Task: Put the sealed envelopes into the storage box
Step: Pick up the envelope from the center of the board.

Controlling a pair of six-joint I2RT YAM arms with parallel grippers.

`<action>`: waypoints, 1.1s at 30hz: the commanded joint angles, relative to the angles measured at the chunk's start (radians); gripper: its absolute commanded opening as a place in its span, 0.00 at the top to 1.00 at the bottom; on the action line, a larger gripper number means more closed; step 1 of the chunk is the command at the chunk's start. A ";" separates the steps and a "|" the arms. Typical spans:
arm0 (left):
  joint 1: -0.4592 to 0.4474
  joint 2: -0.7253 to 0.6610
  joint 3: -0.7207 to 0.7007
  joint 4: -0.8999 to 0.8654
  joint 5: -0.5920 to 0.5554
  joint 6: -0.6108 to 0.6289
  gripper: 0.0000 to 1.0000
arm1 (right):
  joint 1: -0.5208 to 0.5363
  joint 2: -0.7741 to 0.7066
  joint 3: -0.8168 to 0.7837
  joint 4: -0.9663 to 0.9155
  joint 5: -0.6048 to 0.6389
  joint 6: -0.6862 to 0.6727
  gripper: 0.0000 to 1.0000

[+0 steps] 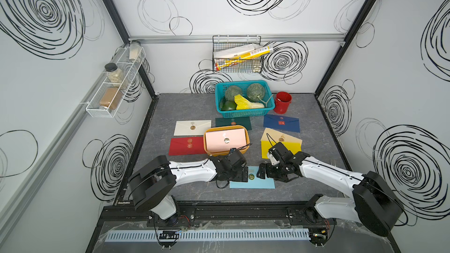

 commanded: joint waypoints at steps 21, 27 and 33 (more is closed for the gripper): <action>0.015 0.006 -0.128 0.107 0.129 0.015 0.01 | 0.055 -0.030 -0.072 0.241 -0.051 0.085 0.00; 0.036 -0.021 -0.164 0.137 0.173 0.057 0.01 | 0.055 -0.032 -0.062 0.243 -0.049 0.051 0.00; 0.053 -0.021 -0.168 0.152 0.230 0.109 0.01 | 0.053 -0.028 -0.080 0.291 -0.052 0.040 0.00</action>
